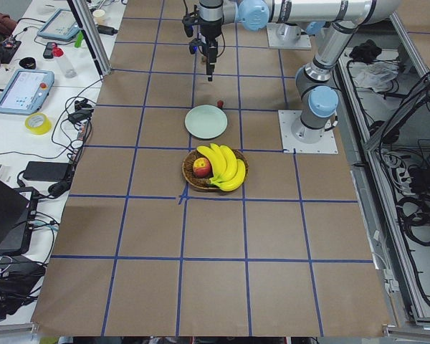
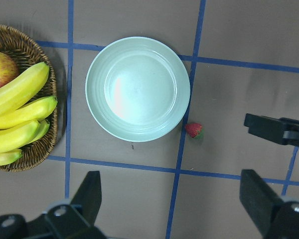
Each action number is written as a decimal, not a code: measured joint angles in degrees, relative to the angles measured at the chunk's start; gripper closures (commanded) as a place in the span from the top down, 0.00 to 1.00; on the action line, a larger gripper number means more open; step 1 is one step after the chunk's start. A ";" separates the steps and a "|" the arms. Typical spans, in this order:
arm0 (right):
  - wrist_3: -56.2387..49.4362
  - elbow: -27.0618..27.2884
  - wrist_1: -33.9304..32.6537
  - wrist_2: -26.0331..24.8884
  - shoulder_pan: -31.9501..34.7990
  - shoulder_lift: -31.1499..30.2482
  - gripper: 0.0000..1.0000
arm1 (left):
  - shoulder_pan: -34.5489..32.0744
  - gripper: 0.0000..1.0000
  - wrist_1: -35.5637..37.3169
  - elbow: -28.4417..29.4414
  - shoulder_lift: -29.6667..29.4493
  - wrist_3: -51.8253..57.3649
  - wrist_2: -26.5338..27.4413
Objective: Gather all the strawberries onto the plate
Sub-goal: 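Grasp a second strawberry with the right gripper while the left arm lowers toward the plate, then set the second strawberry near the plate while the left gripper aligns over the first, then grasp the third strawberry with the right gripper while the left gripper closes on the first, then drop the first strawberry in the plate while the right gripper sets down the third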
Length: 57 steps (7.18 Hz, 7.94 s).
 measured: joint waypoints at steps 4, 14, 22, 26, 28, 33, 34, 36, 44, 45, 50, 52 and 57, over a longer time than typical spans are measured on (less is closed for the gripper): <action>-6.74 6.00 2.94 -12.88 -9.22 -1.91 0.92 | -1.66 1.00 2.67 -6.33 -1.46 -3.97 -4.49; -8.99 9.81 -0.90 -8.99 -12.96 0.60 0.22 | -9.16 0.94 23.37 -23.27 -14.18 -60.69 -5.20; 0.14 8.22 -5.31 8.88 -4.59 -0.11 0.14 | -6.13 0.00 25.77 -24.69 -20.06 -61.57 -6.01; 3.01 11.97 -9.31 10.03 0.57 0.23 0.88 | -6.13 0.00 25.82 -23.98 -19.41 -61.47 -7.81; 4.41 12.28 -9.25 9.21 0.61 -0.83 1.00 | -6.07 1.00 25.34 -23.25 -18.84 -61.58 -8.17; -7.41 12.53 0.19 -3.63 -13.02 -7.78 0.99 | -5.33 1.00 25.07 -22.99 -19.05 -61.03 -7.70; -14.01 12.88 3.75 -7.43 -18.38 -8.90 0.96 | -4.92 0.98 24.92 -23.28 -19.35 -61.08 -7.43; -28.52 15.83 5.73 -14.61 -27.85 -9.74 0.94 | -4.50 0.97 24.66 -23.73 -19.76 -61.18 -7.19; -48.00 23.46 0.25 -18.91 -37.92 -8.55 0.00 | -3.15 0.73 24.09 -24.11 -20.33 -61.38 -4.88; -48.16 23.30 0.23 -19.17 -37.92 -8.55 0.00 | -3.14 0.73 24.08 -24.09 -20.43 -61.34 -5.08; -32.52 16.64 7.25 -8.86 -29.46 -9.10 0.00 | -3.13 0.00 24.12 -24.01 -21.19 -61.16 -5.46; -17.55 13.17 7.06 3.00 -19.81 -8.07 0.00 | -3.16 0.00 24.12 -23.84 -21.23 -61.12 -5.71; 6.47 11.18 -6.68 22.48 -9.03 0.08 0.04 | -3.55 0.00 21.52 -19.10 -17.20 -59.50 -9.04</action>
